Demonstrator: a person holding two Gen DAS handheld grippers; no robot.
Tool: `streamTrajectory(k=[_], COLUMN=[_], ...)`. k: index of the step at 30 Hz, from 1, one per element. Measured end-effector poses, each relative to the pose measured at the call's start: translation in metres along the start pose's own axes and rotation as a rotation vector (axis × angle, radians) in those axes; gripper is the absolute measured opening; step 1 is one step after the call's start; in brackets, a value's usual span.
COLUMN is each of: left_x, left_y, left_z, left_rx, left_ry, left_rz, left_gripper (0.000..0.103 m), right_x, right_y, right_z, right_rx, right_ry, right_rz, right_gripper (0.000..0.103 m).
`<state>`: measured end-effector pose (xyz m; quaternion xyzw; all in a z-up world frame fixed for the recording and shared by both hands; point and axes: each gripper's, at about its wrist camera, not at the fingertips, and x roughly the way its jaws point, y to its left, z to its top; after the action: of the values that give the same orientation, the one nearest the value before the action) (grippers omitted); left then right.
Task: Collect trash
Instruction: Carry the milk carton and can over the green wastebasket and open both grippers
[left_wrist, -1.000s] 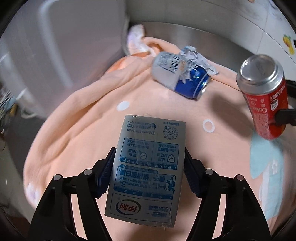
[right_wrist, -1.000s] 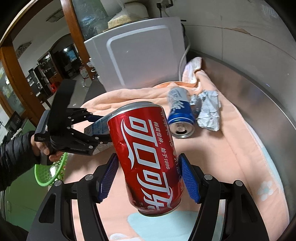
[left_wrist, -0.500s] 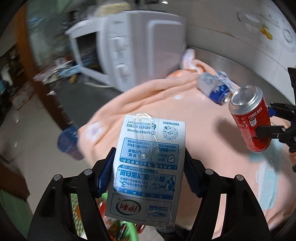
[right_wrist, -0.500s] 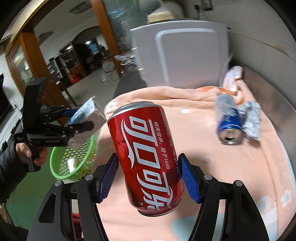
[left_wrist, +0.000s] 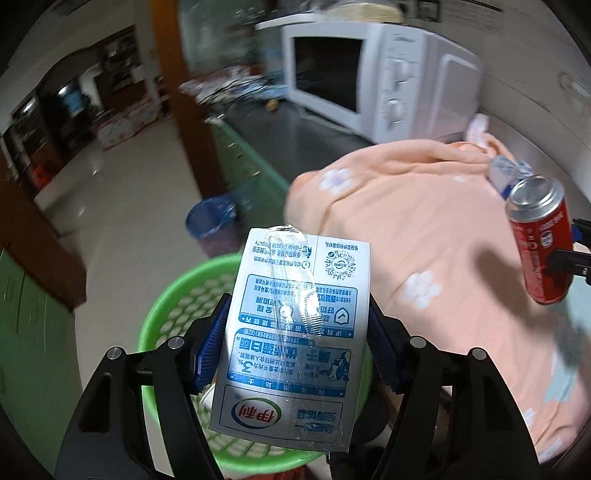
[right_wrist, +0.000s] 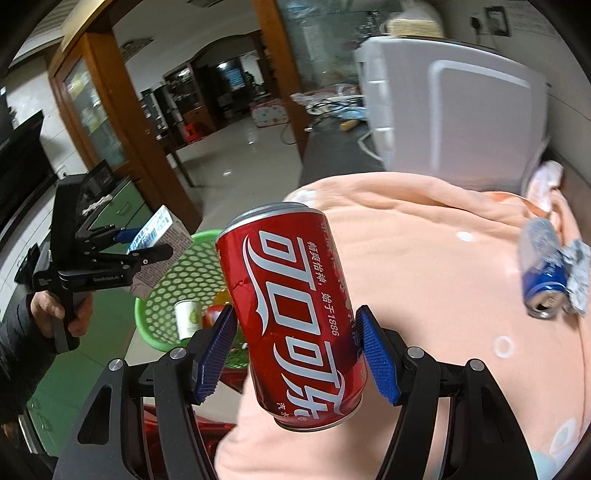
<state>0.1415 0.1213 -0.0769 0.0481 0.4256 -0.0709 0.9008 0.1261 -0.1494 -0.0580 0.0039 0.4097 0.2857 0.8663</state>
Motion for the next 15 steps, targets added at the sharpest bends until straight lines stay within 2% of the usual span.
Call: streamTrajectory(k=[15], left_x=[0.009], left_y=[0.053], left_z=[-0.032], left_rx=[-0.168], left_ry=[0.054], left_rz=[0.085], left_gripper=[0.069], right_x=[0.051], right_y=[0.057], right_z=[0.021], right_rx=[-0.070], right_ry=[0.052], right_rz=[0.082], right_gripper=[0.064])
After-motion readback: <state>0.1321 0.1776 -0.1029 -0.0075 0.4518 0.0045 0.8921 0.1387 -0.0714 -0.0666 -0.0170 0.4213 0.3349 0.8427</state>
